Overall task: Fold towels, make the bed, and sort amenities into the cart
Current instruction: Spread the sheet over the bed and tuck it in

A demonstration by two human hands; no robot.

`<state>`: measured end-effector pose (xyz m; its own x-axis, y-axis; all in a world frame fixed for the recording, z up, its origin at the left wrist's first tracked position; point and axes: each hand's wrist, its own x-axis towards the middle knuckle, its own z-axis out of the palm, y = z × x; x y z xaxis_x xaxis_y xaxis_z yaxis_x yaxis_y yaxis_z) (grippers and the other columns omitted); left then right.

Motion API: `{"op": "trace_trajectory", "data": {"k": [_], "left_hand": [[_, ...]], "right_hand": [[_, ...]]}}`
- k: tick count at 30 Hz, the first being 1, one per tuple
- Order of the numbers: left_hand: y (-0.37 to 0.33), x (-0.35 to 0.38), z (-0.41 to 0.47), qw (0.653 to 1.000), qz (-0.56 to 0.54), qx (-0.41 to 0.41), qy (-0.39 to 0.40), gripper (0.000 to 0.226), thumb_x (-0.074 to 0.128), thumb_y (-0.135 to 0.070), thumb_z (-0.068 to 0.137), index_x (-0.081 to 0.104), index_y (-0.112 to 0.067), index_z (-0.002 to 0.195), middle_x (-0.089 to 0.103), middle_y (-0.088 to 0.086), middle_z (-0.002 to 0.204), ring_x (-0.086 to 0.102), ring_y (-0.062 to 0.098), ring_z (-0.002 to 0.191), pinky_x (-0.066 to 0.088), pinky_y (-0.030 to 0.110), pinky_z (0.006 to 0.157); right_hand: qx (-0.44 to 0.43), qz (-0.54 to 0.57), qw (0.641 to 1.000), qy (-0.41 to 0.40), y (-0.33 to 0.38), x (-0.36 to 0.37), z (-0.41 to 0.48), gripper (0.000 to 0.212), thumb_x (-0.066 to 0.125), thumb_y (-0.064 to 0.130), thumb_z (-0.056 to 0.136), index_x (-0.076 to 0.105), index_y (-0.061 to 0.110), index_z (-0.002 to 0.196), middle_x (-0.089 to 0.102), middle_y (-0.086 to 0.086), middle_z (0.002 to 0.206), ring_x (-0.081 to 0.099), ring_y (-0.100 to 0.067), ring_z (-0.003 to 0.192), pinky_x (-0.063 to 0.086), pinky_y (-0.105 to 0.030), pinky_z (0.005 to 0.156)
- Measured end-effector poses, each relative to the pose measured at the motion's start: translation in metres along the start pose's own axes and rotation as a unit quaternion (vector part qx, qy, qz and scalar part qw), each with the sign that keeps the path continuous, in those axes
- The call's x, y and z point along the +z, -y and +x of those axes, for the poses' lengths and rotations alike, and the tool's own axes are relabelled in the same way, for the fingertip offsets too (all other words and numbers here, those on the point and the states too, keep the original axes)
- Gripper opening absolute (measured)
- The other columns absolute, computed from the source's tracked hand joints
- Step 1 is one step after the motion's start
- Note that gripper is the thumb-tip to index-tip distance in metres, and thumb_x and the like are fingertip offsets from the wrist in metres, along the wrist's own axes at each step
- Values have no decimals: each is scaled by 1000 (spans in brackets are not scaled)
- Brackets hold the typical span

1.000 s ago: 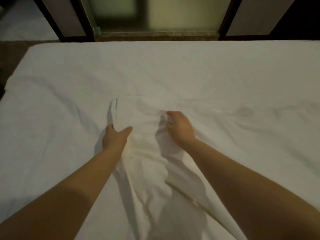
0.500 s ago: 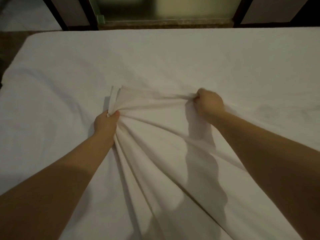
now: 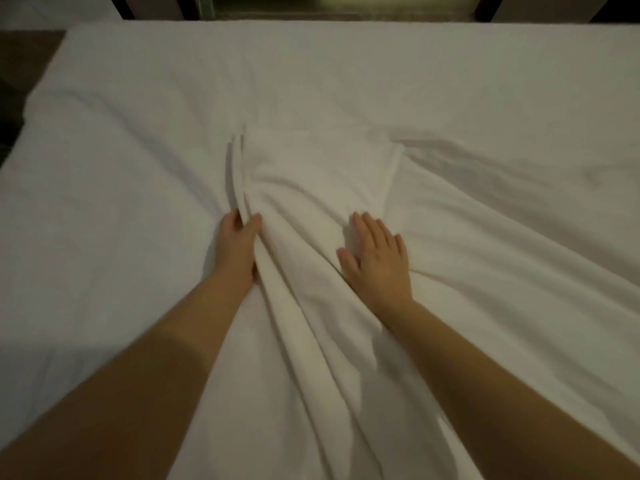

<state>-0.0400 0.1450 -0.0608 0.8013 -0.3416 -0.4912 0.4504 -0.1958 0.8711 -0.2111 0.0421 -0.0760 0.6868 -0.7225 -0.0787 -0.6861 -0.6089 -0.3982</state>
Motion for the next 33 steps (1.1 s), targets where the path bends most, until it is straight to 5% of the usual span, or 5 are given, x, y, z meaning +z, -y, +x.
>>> {"op": "trace_trajectory", "data": {"k": [8,15,19,25,33], "left_hand": [[84,-32,-146,988,136,54,54,75,55,8,87,30,-34,143,51,10,138,53,22,124,43,44,104],[138,-45,-248,987,126,-35,98,42,61,3,85,53,-20,119,64,8,97,62,26,90,52,42,85],[165,-51,-295,977,116,-83,159,29,55,-5,91,61,-32,98,63,13,113,63,31,102,53,49,88],[193,-44,-388,960,87,-154,216,19,46,-10,98,56,-22,108,62,11,106,59,23,84,49,29,64],[220,-28,-450,942,125,-191,247,10,54,-21,95,63,-20,92,68,8,98,63,21,90,48,34,79]], "right_hand": [[49,45,998,10,21,-5,-150,71,27,54,85,32,22,148,34,-5,152,33,-24,139,21,-40,114],[26,-38,999,-6,4,0,-288,45,43,34,82,62,28,121,60,-10,129,55,-31,119,33,-44,102],[80,-88,993,27,-13,-3,-349,48,39,38,78,69,26,113,66,-5,120,63,-26,110,50,-43,91],[110,-107,988,21,-42,-5,-428,46,40,35,82,68,19,114,67,-9,117,65,-30,104,51,-46,87],[94,-33,995,-22,-55,-17,-487,47,77,25,72,59,15,115,61,-1,90,59,-21,76,48,-28,56]]}}
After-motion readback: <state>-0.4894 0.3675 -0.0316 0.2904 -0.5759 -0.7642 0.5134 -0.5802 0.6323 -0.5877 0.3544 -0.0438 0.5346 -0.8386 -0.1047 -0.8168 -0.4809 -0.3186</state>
